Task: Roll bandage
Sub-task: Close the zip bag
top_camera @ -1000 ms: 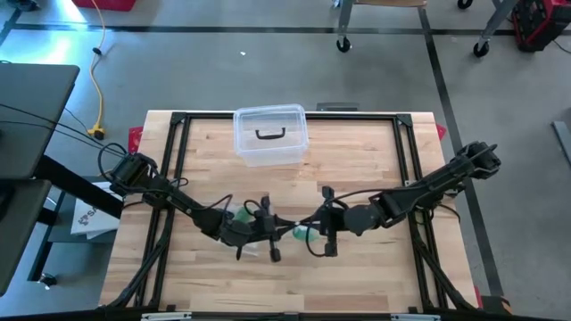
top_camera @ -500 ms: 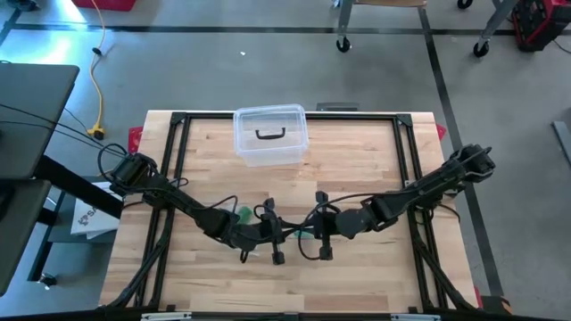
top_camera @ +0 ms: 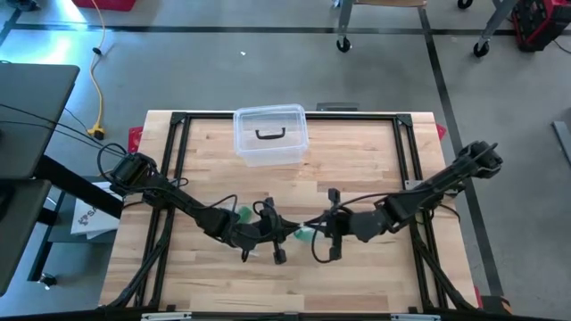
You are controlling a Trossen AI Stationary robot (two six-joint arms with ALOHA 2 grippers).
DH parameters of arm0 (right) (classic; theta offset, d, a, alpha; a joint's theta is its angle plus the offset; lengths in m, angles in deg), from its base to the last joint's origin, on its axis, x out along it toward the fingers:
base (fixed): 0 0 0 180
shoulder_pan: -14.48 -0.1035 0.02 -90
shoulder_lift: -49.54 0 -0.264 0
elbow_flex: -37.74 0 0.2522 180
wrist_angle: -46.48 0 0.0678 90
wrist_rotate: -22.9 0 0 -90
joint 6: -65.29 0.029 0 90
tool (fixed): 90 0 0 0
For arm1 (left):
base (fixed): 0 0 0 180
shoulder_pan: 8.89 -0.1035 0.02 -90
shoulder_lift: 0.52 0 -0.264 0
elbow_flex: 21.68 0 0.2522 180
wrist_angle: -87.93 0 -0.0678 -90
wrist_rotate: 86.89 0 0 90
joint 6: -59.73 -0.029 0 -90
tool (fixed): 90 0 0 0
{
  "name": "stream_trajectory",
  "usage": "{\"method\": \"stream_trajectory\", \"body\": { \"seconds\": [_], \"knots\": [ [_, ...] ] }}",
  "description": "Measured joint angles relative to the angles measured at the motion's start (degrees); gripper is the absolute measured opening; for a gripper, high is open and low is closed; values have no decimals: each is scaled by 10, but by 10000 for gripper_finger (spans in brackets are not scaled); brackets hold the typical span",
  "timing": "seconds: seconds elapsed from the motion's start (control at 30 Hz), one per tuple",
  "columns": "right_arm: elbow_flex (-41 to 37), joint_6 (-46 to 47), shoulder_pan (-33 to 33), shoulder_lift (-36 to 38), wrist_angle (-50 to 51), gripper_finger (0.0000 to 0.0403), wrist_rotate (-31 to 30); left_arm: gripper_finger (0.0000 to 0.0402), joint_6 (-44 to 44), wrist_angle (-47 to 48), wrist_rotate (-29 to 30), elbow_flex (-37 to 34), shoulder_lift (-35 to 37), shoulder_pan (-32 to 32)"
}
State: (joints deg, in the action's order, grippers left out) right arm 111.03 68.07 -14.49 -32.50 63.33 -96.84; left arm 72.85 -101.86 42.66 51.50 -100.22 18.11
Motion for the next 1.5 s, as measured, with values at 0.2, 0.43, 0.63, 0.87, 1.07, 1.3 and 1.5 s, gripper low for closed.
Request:
{"method": "stream_trajectory", "body": {
  "seconds": [0.2, 0.43, 0.63, 0.87, 1.07, 1.3, 1.5],
  "knots": [
    [0, 31, 3, -17, 12, 0, 31, 0, 3, -4, -3, 0, 1, 0],
    [0, 32, 25, -45, 11, 0, 76, 0, 3, 0, -15, -1, 1, -1],
    [0, 11, 19, -16, 17, 0, 88, 0, 3, -7, -15, 0, 1, -2],
    [0, 26, 23, 20, 39, 12, 109, 0, 3, -4, -17, 0, 1, -3],
    [0, 52, 69, 10, 39, 92, 187, 0, 3, -4, -25, 0, 1, -5],
    [0, 61, 93, -8, 38, 93, 212, 0, 3, -3, -29, 0, 1, -8],
    [0, 58, 94, -12, 37, 12, 225, 0, 3, -2, -30, 0, 1, -8]
  ]
}}
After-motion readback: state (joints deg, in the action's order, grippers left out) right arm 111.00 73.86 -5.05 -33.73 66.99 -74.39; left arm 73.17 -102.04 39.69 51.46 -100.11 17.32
